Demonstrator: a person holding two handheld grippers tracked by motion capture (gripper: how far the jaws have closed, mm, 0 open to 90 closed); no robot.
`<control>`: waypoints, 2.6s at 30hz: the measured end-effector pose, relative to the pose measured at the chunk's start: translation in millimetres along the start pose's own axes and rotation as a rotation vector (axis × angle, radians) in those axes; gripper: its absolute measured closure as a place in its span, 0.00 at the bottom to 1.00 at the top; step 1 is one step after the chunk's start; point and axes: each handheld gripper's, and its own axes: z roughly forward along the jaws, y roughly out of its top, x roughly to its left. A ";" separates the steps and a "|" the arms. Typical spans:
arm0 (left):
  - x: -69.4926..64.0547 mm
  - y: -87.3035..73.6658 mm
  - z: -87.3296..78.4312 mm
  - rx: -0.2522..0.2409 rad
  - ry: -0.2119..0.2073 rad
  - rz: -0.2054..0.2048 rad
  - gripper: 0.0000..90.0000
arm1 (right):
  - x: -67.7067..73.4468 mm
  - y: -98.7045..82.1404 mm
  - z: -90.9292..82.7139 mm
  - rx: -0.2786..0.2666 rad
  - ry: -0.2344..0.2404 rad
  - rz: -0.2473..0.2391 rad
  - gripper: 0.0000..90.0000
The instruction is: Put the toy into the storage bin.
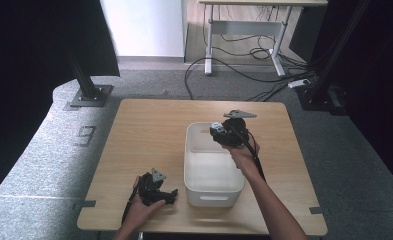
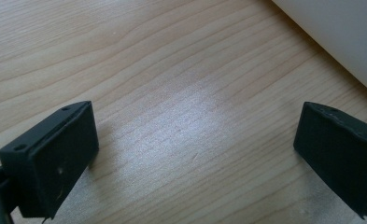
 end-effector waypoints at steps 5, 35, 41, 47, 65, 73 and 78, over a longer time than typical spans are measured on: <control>0.0 0.0 -0.1 0.001 -0.001 0.001 0.00 | 3.5 1.7 2.2 0.001 0.008 0.008 0.55; 0.1 0.0 0.0 0.000 0.001 0.001 0.00 | 24.9 9.4 22.6 0.031 0.039 -0.008 0.55; 0.1 0.0 0.0 0.000 0.001 0.000 0.00 | 28.0 10.6 27.7 0.041 0.041 -0.006 0.55; 0.1 0.0 0.0 0.000 0.001 0.001 0.00 | 33.1 12.7 31.8 0.044 0.048 -0.006 0.55; 0.0 0.0 0.1 0.000 0.000 0.000 0.00 | 35.5 11.8 46.2 0.072 0.045 0.003 0.55; 0.1 0.0 0.0 0.000 0.001 0.000 0.00 | 32.7 7.6 58.2 0.102 0.041 0.016 0.55; 0.1 0.0 0.0 0.000 0.000 0.000 0.00 | 30.1 3.8 64.5 0.122 0.041 0.033 0.55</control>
